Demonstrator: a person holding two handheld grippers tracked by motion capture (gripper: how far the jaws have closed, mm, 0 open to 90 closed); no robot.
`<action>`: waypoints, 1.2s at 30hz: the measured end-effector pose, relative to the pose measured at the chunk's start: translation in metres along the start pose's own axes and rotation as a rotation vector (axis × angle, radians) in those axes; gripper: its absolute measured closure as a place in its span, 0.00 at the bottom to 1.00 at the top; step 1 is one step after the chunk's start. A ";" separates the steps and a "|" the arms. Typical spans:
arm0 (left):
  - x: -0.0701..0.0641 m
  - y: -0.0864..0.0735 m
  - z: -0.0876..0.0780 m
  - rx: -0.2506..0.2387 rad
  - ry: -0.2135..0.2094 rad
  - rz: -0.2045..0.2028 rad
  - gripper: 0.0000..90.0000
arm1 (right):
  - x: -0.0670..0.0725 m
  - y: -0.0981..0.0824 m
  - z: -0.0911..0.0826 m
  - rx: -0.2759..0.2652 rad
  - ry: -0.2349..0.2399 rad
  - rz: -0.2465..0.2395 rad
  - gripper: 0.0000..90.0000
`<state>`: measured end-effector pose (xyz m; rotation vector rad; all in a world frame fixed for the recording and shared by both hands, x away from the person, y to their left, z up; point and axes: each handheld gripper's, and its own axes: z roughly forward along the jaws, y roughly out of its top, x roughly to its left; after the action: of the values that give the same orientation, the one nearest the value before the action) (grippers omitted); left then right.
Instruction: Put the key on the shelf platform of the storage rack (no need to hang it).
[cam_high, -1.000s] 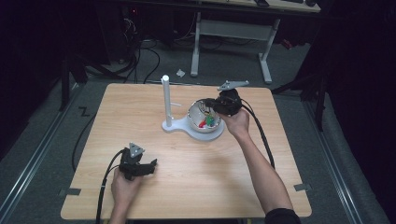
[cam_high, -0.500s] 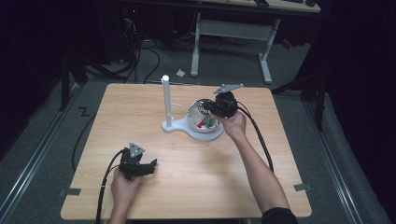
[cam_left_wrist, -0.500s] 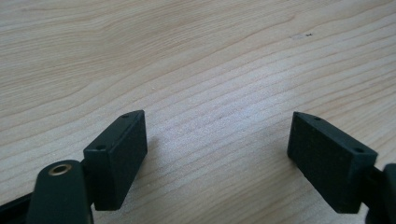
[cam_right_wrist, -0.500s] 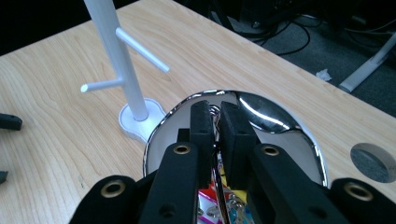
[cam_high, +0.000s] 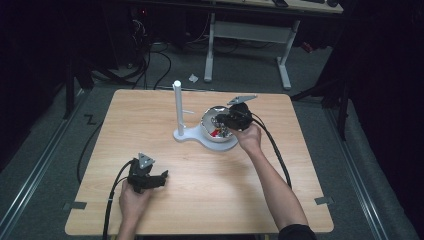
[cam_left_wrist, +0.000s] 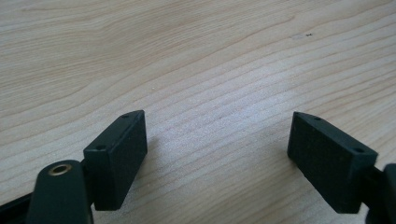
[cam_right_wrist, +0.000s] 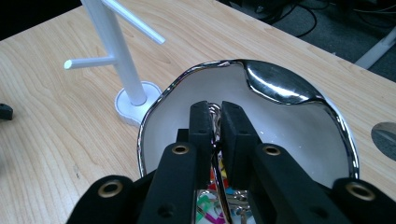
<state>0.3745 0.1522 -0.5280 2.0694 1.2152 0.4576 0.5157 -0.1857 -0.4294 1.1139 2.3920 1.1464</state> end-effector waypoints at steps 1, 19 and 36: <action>0.000 0.000 0.000 0.000 0.000 0.000 0.23 | -0.001 0.000 0.000 -0.006 0.013 0.006 0.84; 0.000 0.000 0.000 0.000 0.002 0.000 0.23 | -0.005 -0.007 -0.030 -0.085 -0.006 0.083 0.61; 0.000 0.000 0.000 -0.001 0.001 0.000 0.23 | -0.014 -0.020 -0.070 -0.122 -0.060 0.101 0.60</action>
<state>0.3745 0.1521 -0.5280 2.0691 1.2156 0.4594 0.4775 -0.2423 -0.3997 1.2230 2.2108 1.2545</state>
